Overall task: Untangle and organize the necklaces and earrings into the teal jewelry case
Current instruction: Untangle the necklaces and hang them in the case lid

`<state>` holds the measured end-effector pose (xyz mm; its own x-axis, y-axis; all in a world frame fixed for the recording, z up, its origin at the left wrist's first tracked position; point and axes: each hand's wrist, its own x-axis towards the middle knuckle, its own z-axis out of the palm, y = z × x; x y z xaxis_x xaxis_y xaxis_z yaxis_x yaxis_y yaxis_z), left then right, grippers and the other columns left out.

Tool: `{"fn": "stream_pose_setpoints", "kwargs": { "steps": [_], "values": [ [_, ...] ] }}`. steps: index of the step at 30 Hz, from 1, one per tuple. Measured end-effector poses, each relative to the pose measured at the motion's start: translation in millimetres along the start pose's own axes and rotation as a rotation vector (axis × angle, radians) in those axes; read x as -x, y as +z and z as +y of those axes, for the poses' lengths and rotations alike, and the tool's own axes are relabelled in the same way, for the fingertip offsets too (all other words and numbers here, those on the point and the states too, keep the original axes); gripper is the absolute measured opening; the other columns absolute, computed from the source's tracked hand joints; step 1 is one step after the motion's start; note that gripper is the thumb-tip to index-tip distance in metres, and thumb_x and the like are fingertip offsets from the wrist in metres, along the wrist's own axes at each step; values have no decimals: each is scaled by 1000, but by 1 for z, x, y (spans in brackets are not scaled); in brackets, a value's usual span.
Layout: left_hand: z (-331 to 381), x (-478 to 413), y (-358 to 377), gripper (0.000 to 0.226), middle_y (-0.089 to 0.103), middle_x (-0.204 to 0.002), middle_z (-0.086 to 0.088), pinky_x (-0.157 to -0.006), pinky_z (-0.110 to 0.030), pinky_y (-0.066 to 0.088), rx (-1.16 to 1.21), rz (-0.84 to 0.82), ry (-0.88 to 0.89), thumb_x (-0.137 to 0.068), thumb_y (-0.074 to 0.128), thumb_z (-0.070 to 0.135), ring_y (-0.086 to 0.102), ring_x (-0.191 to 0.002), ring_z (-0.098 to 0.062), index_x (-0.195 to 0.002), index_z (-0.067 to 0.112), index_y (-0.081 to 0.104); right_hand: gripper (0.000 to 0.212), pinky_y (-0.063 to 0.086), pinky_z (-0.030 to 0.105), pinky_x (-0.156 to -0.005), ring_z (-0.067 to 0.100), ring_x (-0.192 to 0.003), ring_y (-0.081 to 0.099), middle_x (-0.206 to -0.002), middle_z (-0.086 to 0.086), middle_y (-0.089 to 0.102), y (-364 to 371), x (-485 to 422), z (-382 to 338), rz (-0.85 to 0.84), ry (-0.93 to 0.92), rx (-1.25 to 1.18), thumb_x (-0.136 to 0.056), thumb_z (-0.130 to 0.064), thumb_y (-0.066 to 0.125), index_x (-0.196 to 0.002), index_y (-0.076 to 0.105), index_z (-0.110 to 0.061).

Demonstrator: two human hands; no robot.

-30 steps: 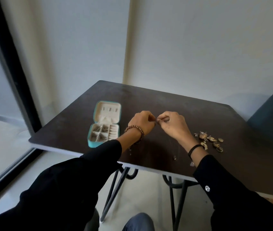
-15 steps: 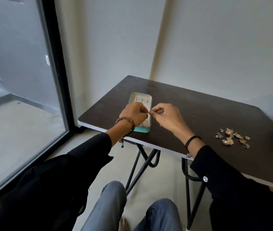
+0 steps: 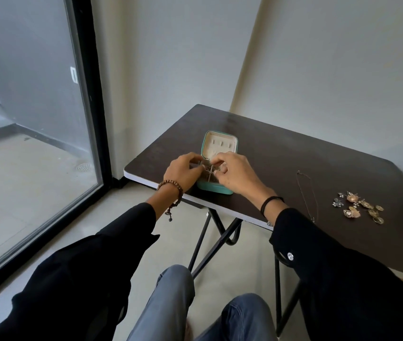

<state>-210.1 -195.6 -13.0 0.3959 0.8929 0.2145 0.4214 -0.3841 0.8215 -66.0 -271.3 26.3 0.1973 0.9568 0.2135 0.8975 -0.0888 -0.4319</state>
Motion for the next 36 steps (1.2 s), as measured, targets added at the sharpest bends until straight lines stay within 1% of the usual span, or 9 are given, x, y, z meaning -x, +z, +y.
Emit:
{"fn": "stream_pose_setpoints", "kwargs": {
  "steps": [7, 11, 13, 15, 20, 24, 28, 32, 36],
  "values": [
    [-10, 0, 2, 23, 71, -110, 14, -86, -36, 58, 19, 44, 1, -94, 59, 38, 66, -100, -7, -116, 38, 65, 33, 54, 44, -96, 27, -108, 60, -125, 9, 58, 10, -11, -7, -30, -23, 114, -98, -14, 53, -129, 66, -15],
    [-8, 0, 4, 22, 71, -110, 14, -85, -36, 58, 31, 46, -19, -95, 57, 38, 65, -99, -6, -116, 38, 65, 16, 60, 40, -88, 27, -95, 69, -111, 15, 70, 14, -19, -11, 36, 107, 61, -96, -19, 62, -108, 73, -18],
    [-8, 0, 4, 22, 71, -109, 15, -84, -36, 58, 32, 43, -18, -94, 57, 40, 66, -99, -6, -115, 38, 65, 11, 61, 36, -86, 28, -100, 69, -117, 15, 68, 14, -22, -13, 61, 151, 30, -93, -19, 69, -102, 75, -18],
    [-8, -1, 3, 22, 71, -110, 15, -84, -37, 59, 36, 39, -17, -94, 58, 41, 66, -100, -7, -115, 38, 65, 15, 59, 35, -87, 30, -110, 64, -125, 15, 64, 13, -24, -15, 78, 182, 34, -90, -17, 71, -103, 77, -13],
    [-6, 0, 1, 24, 71, -114, 11, -83, -34, 58, 38, 37, -11, -96, 57, 39, 66, -103, -9, -118, 35, 64, 27, 62, 45, -82, 30, -106, 66, -119, 12, 66, 23, -32, -22, 149, 311, 13, -83, -30, 78, -104, 76, -12],
    [-4, 2, 1, 25, 70, -115, 12, -80, -28, 55, 43, 36, -25, -97, 56, 39, 65, -103, -7, -120, 34, 64, 24, 62, 44, -78, 29, -105, 66, -117, 10, 67, 23, -31, -24, 163, 333, 13, -85, -30, 76, -102, 76, -13],
    [-3, 2, -1, 24, 70, -114, 13, -83, -31, 56, 56, 27, -47, -96, 57, 38, 65, -104, -7, -118, 35, 64, 16, 58, 35, -70, 30, -98, 69, -112, 8, 70, 14, -24, -22, 173, 262, 76, -92, -15, 62, -95, 78, -15],
    [-2, 5, -3, 25, 68, -115, 14, -79, -28, 54, 56, 21, -48, -94, 59, 38, 64, -102, -7, -119, 35, 66, 13, 60, 39, -87, 21, -97, 70, -102, 1, 73, -3, -19, -13, 197, 254, -141, -92, -13, 65, -91, 73, -24],
    [1, 5, -5, 25, 58, -125, 5, -72, -23, 47, 105, 34, -34, -92, 63, 34, 58, -88, -3, -115, 27, 68, 10, 61, 30, -84, 16, -89, 73, -98, 9, 76, -24, -9, -8, 218, 289, -544, -94, -10, 71, -90, 70, -19]
  ]
}}
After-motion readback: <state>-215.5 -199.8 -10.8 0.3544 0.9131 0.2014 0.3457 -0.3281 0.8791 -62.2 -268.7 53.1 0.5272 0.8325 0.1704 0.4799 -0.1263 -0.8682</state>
